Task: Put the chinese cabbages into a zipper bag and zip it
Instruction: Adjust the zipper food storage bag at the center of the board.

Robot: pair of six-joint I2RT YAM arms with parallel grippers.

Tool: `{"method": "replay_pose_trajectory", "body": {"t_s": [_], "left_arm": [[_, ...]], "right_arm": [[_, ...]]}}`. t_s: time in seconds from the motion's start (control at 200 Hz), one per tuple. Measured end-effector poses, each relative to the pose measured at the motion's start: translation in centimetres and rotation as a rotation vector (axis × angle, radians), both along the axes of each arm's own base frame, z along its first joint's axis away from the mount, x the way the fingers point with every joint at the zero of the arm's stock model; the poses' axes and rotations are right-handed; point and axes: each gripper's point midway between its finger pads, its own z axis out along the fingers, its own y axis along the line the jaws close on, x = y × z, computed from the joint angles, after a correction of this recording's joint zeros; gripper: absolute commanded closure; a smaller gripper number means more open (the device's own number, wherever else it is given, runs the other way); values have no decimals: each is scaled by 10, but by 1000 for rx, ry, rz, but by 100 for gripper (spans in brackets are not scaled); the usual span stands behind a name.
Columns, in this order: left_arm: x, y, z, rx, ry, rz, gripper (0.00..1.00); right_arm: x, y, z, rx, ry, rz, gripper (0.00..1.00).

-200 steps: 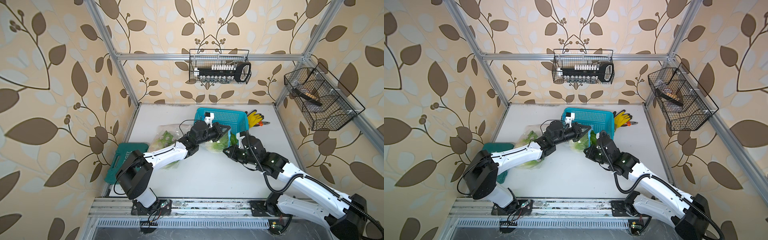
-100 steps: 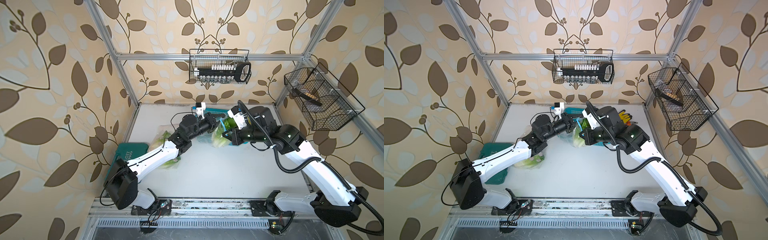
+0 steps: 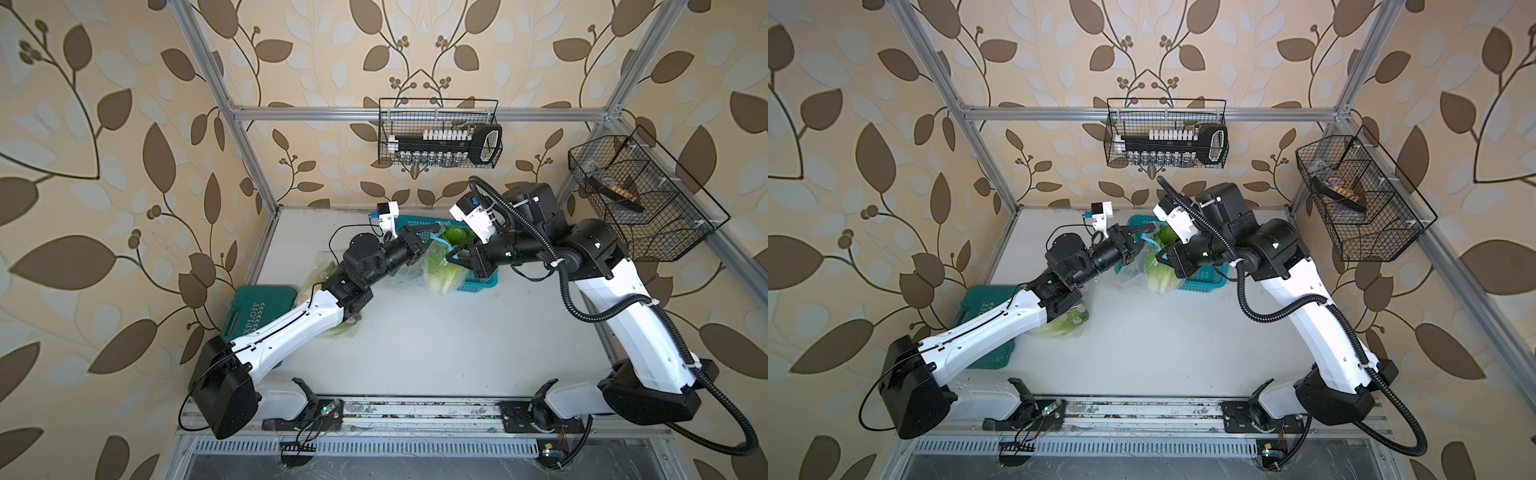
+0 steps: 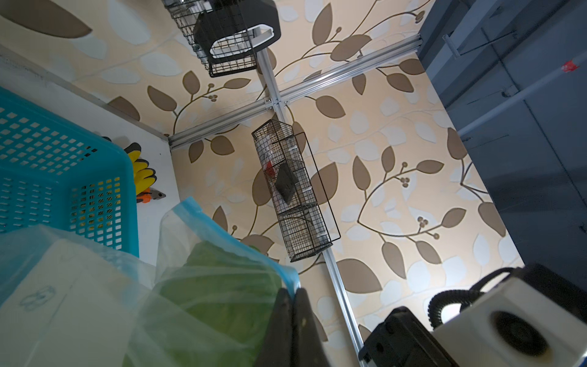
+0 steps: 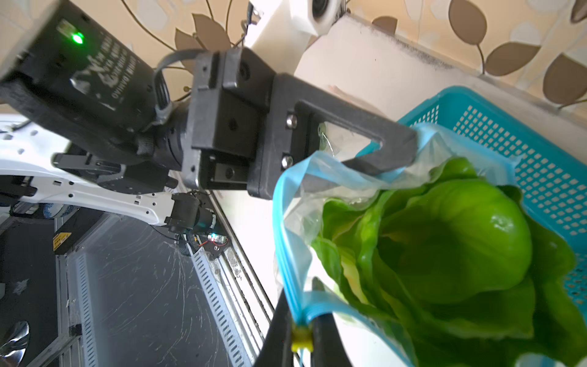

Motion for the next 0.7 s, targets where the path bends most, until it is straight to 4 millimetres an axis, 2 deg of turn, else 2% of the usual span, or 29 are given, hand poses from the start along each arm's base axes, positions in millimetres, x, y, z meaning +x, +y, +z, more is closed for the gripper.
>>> {"method": "replay_pose_trajectory", "body": {"t_s": [0.11, 0.38, 0.475, 0.62, 0.7], "left_arm": [[-5, 5, 5, 17, -26, 8, 100], [-8, 19, 3, 64, -47, 66, 100], [-7, 23, -9, 77, -31, 87, 100], [2, 35, -53, 143, 48, 154, 100], [8, 43, -74, 187, 100, 190, 100]], "right_arm": [[6, 12, 14, 32, -21, 44, 100], [12, 19, 6, 58, 15, 85, 100], [20, 21, -13, 55, 47, 84, 100], [31, 24, -58, 11, 152, 78, 100], [32, 25, -75, 4, 198, 81, 100]]}}
